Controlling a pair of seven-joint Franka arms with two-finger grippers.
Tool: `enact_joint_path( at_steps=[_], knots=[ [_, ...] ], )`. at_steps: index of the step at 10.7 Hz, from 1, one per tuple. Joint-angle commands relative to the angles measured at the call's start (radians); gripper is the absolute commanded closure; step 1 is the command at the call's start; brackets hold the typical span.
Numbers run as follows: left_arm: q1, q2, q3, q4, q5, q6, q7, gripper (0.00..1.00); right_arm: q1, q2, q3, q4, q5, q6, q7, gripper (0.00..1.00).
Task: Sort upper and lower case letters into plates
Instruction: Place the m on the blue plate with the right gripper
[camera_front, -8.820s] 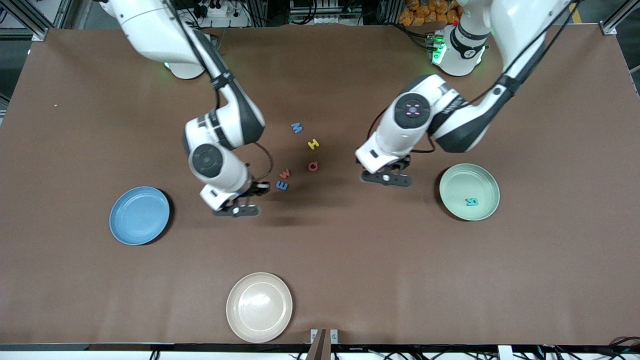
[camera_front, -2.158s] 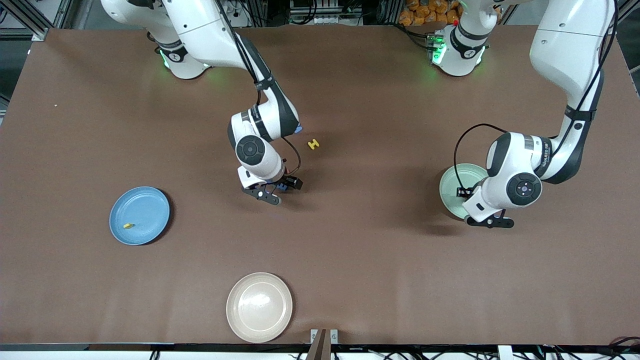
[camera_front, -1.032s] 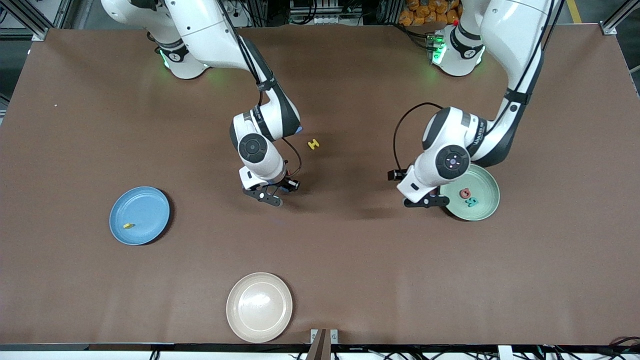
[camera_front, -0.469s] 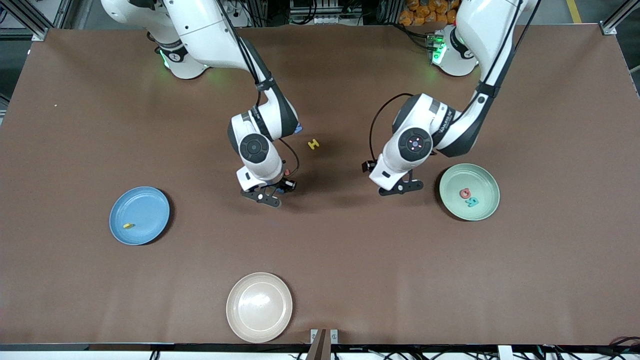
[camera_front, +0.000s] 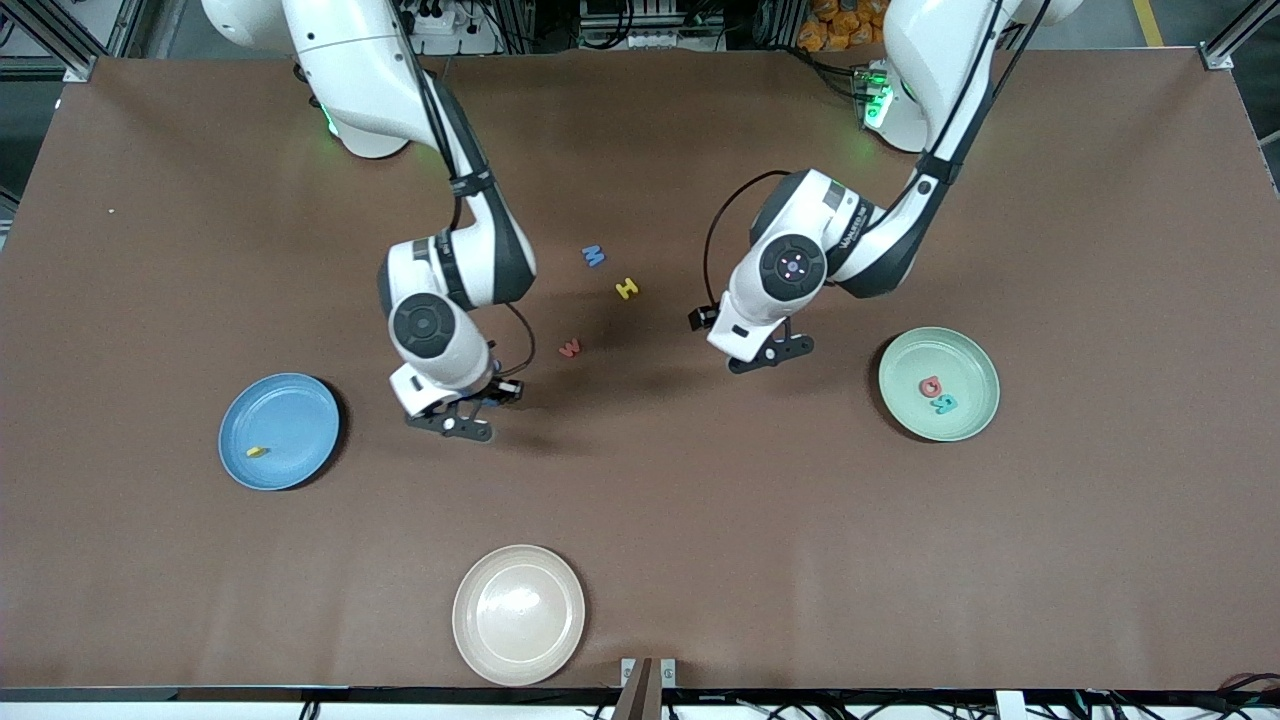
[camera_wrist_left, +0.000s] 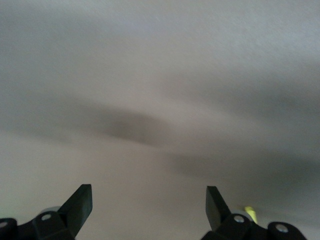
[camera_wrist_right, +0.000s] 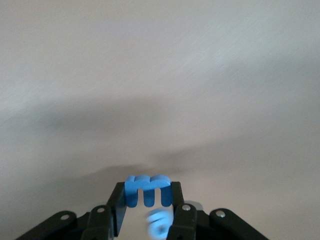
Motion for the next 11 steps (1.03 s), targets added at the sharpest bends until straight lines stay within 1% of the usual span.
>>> enact_joint_path(
  at_steps=[1, 2, 4, 5, 7, 8, 9, 10, 11],
  knots=[
    [-0.069, 0.030, 0.009, 0.011, -0.043, 0.065, -0.112, 0.00, -0.048, -0.025, -0.030, -0.054, -0.013, 0.001, -0.138, 1.00],
    [-0.097, 0.053, 0.009, 0.029, -0.044, 0.086, -0.161, 0.00, -0.071, -0.031, -0.051, -0.074, -0.013, 0.001, -0.221, 1.00],
    [-0.146, 0.093, 0.009, 0.067, -0.044, 0.128, -0.252, 0.01, -0.109, -0.057, -0.111, -0.127, -0.011, 0.030, -0.463, 1.00],
    [-0.161, 0.107, 0.009, 0.081, -0.044, 0.140, -0.290, 0.01, -0.144, -0.062, -0.126, -0.128, -0.011, 0.026, -0.581, 1.00],
    [-0.204, 0.138, 0.009, 0.089, -0.041, 0.172, -0.402, 0.02, -0.247, -0.062, -0.130, -0.128, -0.010, 0.029, -0.811, 1.00],
    [-0.224, 0.149, 0.010, 0.089, -0.035, 0.193, -0.448, 0.03, -0.290, -0.061, -0.130, -0.128, -0.010, 0.030, -0.896, 1.00],
    [-0.241, 0.161, 0.010, 0.089, -0.032, 0.213, -0.470, 0.04, -0.324, -0.059, -0.128, -0.127, -0.010, 0.030, -0.968, 0.95],
    [-0.256, 0.175, 0.010, 0.089, -0.029, 0.230, -0.503, 0.06, -0.347, -0.058, -0.128, -0.125, -0.005, 0.023, -0.995, 0.57],
    [-0.263, 0.184, 0.010, 0.087, -0.028, 0.256, -0.525, 0.06, -0.356, -0.055, -0.126, -0.127, -0.001, 0.021, -0.995, 0.01]
  ],
)
